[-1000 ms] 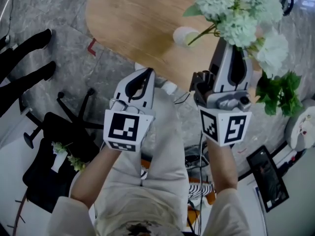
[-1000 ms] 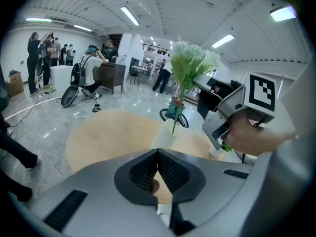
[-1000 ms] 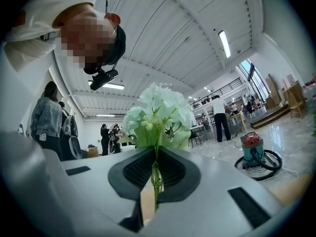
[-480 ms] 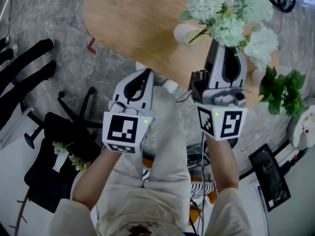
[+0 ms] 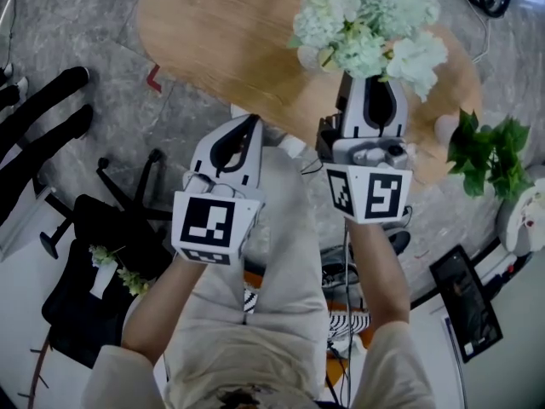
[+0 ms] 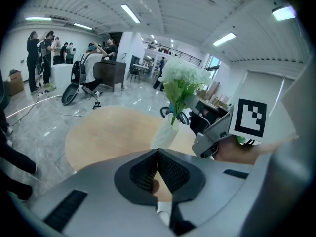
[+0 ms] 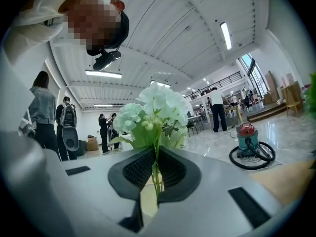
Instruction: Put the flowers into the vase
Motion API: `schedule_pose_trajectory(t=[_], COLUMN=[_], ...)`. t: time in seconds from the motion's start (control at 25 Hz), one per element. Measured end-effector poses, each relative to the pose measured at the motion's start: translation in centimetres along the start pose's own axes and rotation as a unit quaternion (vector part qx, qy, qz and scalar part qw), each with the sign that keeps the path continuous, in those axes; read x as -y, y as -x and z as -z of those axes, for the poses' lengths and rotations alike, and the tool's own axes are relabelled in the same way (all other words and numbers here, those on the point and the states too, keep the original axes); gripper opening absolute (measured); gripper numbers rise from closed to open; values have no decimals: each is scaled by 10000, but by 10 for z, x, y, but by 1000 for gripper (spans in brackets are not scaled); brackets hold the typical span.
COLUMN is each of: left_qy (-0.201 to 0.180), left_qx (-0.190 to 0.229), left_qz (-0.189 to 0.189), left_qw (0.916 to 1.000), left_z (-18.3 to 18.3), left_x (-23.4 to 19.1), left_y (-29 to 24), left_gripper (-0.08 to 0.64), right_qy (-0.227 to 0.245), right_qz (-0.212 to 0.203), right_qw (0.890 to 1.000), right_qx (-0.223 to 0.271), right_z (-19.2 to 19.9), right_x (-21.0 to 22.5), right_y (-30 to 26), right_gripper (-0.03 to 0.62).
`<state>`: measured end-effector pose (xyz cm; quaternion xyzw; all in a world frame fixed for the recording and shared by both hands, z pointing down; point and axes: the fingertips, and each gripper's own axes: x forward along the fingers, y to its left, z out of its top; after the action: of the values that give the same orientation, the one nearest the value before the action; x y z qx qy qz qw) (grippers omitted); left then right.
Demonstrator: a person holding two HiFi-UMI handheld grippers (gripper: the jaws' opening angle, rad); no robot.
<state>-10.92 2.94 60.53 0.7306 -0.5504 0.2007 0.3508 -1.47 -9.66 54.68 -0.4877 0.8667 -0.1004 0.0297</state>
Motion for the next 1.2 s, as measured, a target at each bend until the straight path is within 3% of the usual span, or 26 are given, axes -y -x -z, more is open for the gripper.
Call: schedule_pose_trajectory(t=[0.6,0.88,1.2], left_qy=[52,117,139], left_qx=[-22,-38,-23], left_qz=[88,143,148], left_qw=[9999,9998,9998], left_z=[2,0,-8], left_x=[-4,-3,-8], left_y=[1,2,5], left_gripper=[8,8,8], right_qy=[313,342,203], right_qz=[-7,339,383], right_qw=[9966,9905,9877], right_qx=[-763,-1287,-1501], right_z=[45,68,65], right_x=[-11,-5,-8], right_y=[10,15,17], right_gripper=[17,19,150])
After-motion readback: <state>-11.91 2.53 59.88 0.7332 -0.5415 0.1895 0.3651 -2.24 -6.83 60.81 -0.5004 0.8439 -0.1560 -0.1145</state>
